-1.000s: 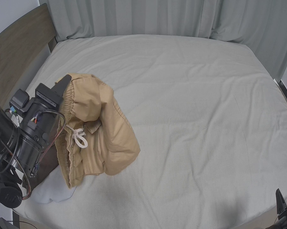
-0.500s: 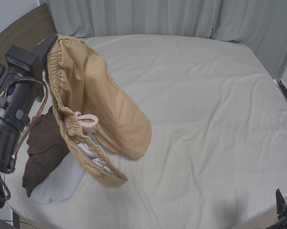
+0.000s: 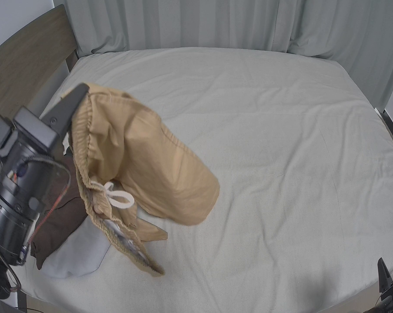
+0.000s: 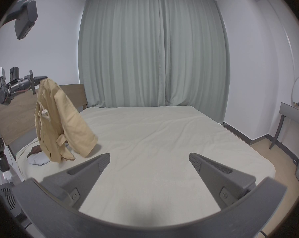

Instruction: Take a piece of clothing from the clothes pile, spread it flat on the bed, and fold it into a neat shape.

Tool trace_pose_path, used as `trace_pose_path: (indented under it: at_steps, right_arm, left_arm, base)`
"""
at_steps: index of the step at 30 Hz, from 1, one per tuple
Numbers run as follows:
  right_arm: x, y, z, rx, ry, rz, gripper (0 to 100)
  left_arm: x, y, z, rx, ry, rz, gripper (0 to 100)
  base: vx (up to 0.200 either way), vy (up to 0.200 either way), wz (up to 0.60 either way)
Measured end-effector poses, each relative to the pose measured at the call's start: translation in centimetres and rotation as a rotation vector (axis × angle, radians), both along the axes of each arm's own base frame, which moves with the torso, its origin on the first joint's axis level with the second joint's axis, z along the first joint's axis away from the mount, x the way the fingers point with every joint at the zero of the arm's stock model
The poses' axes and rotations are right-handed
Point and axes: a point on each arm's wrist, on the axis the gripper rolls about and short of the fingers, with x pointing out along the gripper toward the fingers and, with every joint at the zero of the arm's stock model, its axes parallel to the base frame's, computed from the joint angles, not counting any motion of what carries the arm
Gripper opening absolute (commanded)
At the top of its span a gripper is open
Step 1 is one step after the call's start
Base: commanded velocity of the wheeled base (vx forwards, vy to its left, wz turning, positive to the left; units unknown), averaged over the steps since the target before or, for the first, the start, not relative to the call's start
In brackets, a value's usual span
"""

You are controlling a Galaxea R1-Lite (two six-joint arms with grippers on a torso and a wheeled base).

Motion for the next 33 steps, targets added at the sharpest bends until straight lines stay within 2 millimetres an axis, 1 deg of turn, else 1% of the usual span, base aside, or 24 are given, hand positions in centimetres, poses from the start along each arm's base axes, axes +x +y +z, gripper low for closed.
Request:
trace_pose_path:
  at_steps: [5, 9, 12, 16, 21, 24, 26, 30, 33]
  right_arm:
    - [0.0, 0.0, 0.0, 0.0, 0.0, 0.0, 100]
    - [0.0, 0.0, 0.0, 0.0, 0.0, 0.0, 100]
    - [0.0, 0.0, 0.0, 0.0, 0.0, -0.001, 100]
    - [0.0, 0.0, 0.0, 0.0, 0.0, -0.001, 100]
    - [0.0, 0.0, 0.0, 0.001, 0.0, -0.001, 100]
    - [0.0, 0.0, 0.0, 0.002, 0.0, -0.001, 100]
    - [0.0, 0.0, 0.0, 0.002, 0.0, -0.001, 100]
    - [0.0, 0.0, 0.0, 0.003, 0.0, -0.002, 100]
    - [0.0, 0.0, 0.0, 0.003, 0.0, -0.001, 100]
  left_arm:
    - [0.6, -0.5, -2.9, 0.096, 0.086, -0.03, 0]
    - [1.4, -1.6, -4.7, 0.155, 0.14, -0.067, 0]
    - [1.7, -3.3, -5.8, 0.193, 0.169, -0.129, 0]
    - [1.6, -6.5, -6.5, 0.225, 0.183, -0.234, 0]
    - [0.9, -11.6, -6.2, 0.219, 0.147, -0.385, 0]
    - [0.3, -14.5, -5.1, 0.182, 0.107, -0.479, 0]
    - [-0.2, -16.1, -4.1, 0.143, 0.091, -0.539, 0]
    - [-1.7, -18.4, -1.7, 0.038, 0.118, -0.674, 0]
    - [-2.4, -18.8, 0.2, -0.027, 0.122, -0.735, 0]
  base:
    - [0.0, 0.0, 0.0]
    - [0.0, 0.0, 0.0]
    - [0.0, 0.0, 0.0]
    - [0.0, 0.0, 0.0]
    - [0.0, 0.0, 0.0]
    - [0.0, 0.0, 0.0]
    - [0.0, 0.0, 0.0]
    - [0.0, 0.0, 0.0]
    - [0.0, 0.0, 0.0]
